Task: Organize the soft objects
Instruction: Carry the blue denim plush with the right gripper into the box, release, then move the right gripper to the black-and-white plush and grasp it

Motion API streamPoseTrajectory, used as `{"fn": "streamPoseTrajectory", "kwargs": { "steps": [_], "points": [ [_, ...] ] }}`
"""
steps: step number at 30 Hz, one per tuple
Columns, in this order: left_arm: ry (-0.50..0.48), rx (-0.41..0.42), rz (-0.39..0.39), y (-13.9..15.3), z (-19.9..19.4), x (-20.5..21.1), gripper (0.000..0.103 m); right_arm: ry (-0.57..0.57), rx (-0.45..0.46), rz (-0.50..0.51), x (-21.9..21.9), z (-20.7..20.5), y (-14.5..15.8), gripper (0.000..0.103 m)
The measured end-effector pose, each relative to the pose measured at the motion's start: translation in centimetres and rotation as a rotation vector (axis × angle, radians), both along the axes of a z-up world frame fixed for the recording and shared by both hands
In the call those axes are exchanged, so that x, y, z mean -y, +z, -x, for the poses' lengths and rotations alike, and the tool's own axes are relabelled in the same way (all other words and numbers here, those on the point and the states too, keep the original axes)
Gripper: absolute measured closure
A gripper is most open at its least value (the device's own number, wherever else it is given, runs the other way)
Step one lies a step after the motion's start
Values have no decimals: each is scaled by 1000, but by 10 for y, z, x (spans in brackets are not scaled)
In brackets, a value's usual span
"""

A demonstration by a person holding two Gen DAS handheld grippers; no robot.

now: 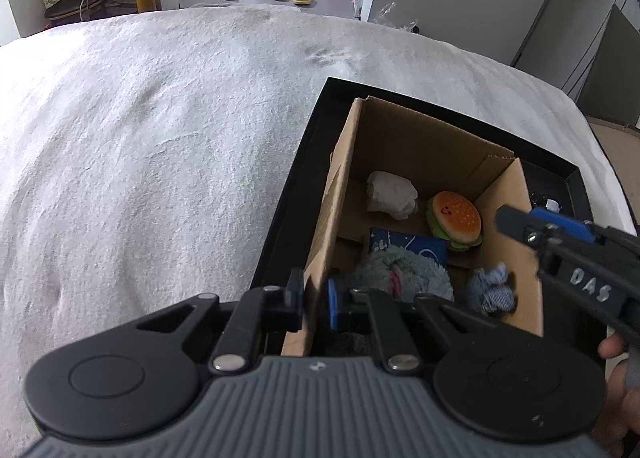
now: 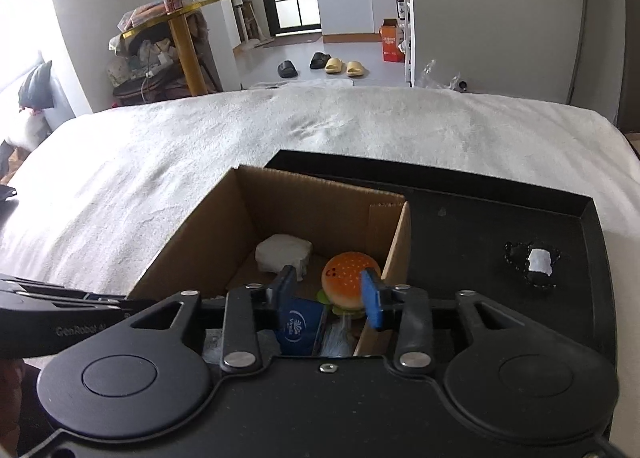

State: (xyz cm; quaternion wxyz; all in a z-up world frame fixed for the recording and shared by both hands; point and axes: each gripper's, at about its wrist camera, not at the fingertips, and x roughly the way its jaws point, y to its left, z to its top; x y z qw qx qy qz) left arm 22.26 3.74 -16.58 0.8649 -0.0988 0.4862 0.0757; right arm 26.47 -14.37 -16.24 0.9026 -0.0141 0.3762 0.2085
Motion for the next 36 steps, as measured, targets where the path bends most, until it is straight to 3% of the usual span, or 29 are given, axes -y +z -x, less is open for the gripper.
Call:
{"fn": "streamPoseTrajectory", "kwargs": {
  "steps": [9, 16, 22, 33, 36],
  "points": [
    [9, -16, -64, 11, -1, 7, 83, -83, 13, -18, 22, -6, 7, 61],
    [21, -14, -127, 15, -5, 17, 53, -103, 19, -27, 32, -7, 7, 61],
    [27, -23, -199, 14, -14, 28, 39, -126, 19, -26, 40, -13, 5, 54],
    [36, -42, -272, 9, -36, 42, 34, -197, 22, -11, 60, -32, -8, 41],
    [45, -51, -288, 7, -43, 45, 34, -219, 16, -4, 68, -39, -15, 33]
  ]
}}
